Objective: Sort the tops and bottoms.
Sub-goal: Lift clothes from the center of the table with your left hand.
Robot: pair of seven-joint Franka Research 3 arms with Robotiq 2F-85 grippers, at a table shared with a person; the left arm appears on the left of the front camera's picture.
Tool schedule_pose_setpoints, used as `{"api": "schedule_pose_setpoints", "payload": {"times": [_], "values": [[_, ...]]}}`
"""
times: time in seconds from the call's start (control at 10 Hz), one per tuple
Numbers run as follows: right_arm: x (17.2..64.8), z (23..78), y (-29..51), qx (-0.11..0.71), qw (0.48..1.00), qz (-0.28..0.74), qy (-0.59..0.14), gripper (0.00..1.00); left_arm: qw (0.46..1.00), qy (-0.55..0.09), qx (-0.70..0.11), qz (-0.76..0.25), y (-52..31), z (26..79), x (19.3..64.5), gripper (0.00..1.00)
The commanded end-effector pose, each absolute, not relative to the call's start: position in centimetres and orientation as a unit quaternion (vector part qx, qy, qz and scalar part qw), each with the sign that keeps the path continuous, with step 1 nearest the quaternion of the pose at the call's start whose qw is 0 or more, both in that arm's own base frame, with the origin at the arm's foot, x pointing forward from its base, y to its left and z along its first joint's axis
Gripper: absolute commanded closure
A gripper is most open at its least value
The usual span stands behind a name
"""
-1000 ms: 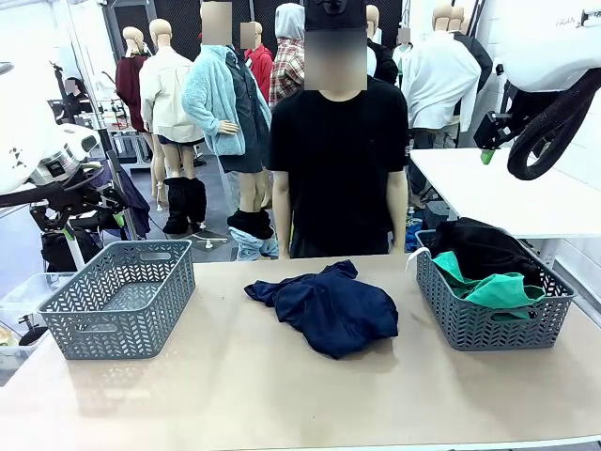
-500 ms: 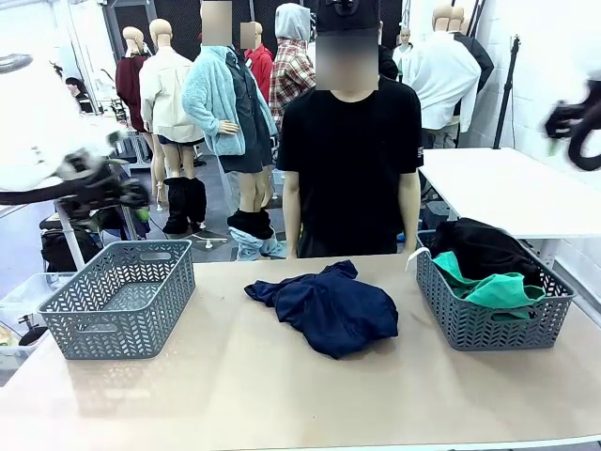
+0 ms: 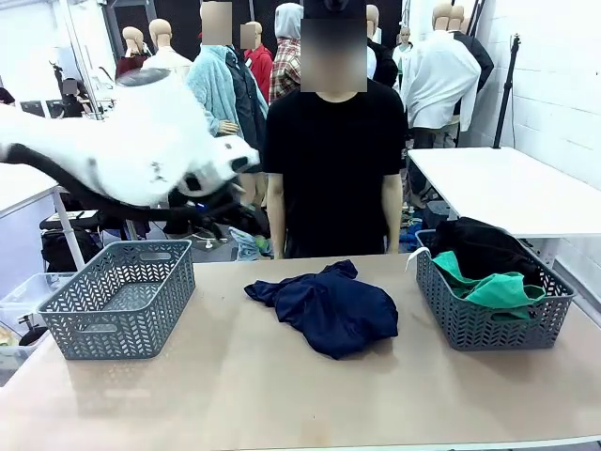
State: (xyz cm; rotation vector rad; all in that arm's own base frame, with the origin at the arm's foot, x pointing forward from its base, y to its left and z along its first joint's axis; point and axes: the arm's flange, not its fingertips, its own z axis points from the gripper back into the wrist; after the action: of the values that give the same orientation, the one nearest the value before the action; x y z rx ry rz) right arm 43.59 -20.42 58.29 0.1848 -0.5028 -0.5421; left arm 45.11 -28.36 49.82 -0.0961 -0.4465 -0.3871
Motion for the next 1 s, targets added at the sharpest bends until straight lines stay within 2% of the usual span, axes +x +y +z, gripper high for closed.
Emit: {"api": "schedule_pose_setpoints", "payload": {"times": [0.0,0.1,0.5,0.7,0.9], "values": [[43.8,56.5,-20.5,0.124,0.921,-0.28,-0.24,0.0,0.945,-0.182,-0.067,-0.263,-29.3,48.5,46.0,0.0],[43.6,58.3,-20.4,0.09,0.928,-0.265,-0.245,0.0,0.956,-0.22,-0.047,-0.191,-28.4,49.8,45.1,0.0],[43.6,58.3,-20.4,0.09,0.928,-0.265,-0.245,0.0,0.952,-0.212,-0.058,-0.211,-29.1,49.4,45.7,0.0],[43.6,58.3,-20.4,0.09,0.928,-0.265,-0.245,0.0,0.945,-0.206,-0.097,-0.235,-31.0,48.7,48.4,0.0],[43.6,58.3,-20.4,0.09,0.928,-0.265,-0.245,0.0,0.942,-0.16,-0.1,-0.279,-34.8,47.3,52.4,0.0]]}}
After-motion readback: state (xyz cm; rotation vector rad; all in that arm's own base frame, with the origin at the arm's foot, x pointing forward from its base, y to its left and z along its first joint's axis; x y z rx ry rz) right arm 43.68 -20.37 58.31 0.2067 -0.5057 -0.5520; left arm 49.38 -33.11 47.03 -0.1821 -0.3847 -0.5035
